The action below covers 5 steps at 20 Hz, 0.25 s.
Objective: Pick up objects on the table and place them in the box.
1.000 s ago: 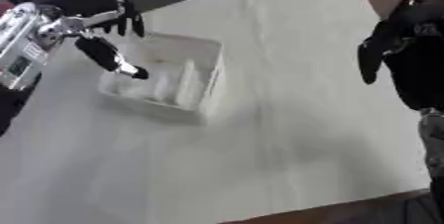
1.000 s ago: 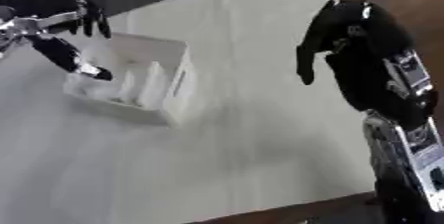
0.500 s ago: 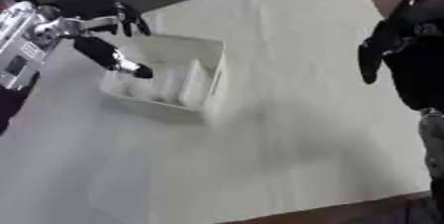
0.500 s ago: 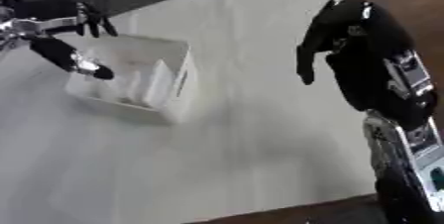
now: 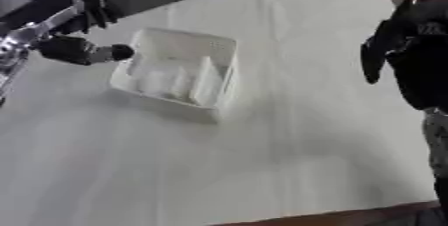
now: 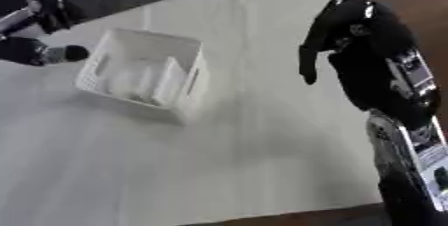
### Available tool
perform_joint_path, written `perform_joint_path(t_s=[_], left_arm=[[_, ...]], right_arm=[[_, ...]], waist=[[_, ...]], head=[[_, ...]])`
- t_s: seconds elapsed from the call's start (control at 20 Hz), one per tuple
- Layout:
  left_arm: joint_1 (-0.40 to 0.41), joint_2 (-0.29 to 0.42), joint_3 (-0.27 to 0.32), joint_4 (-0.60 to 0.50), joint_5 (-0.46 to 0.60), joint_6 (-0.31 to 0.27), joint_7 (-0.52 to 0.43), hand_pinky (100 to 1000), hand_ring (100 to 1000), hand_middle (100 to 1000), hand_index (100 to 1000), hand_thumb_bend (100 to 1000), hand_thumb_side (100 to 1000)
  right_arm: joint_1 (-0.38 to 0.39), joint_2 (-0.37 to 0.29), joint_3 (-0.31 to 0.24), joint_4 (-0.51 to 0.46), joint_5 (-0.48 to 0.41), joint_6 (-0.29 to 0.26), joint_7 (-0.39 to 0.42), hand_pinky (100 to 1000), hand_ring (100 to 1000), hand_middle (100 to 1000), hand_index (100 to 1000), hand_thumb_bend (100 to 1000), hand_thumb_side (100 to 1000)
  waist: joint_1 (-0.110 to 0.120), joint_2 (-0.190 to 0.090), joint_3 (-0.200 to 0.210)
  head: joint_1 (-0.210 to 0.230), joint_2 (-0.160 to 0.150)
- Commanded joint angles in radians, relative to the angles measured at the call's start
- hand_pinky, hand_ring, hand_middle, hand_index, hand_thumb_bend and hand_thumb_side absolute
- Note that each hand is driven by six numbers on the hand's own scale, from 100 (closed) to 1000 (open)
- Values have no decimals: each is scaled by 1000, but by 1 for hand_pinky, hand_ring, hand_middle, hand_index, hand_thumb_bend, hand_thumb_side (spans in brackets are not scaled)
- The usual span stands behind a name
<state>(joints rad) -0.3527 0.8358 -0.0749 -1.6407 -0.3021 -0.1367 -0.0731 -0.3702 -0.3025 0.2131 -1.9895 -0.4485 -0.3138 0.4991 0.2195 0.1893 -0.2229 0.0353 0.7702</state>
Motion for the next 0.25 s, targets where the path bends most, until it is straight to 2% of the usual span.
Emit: perform_joint_path(t_s=[0.05,0.1,0.25], left_arm=[[60,50,67,-110,116,24,104,418,602,589,792,688,866],[92,39,86,-147,136,31,134,433,608,592,805,741,875],[169,-13,124,-265,156,69,219,453,627,604,828,746,867]], right_arm=[[-17,-11,-8,-10,3,-12,2,250,415,515,730,100,815],[-18,-9,-10,-10,4,-15,2,249,414,515,730,100,814],[-21,-4,-10,-10,6,-23,5,248,414,515,731,100,815]], waist=[[-23,-4,14],[-33,2,25],[-56,17,47]], head=[[-1,0],[3,0],[15,0]])
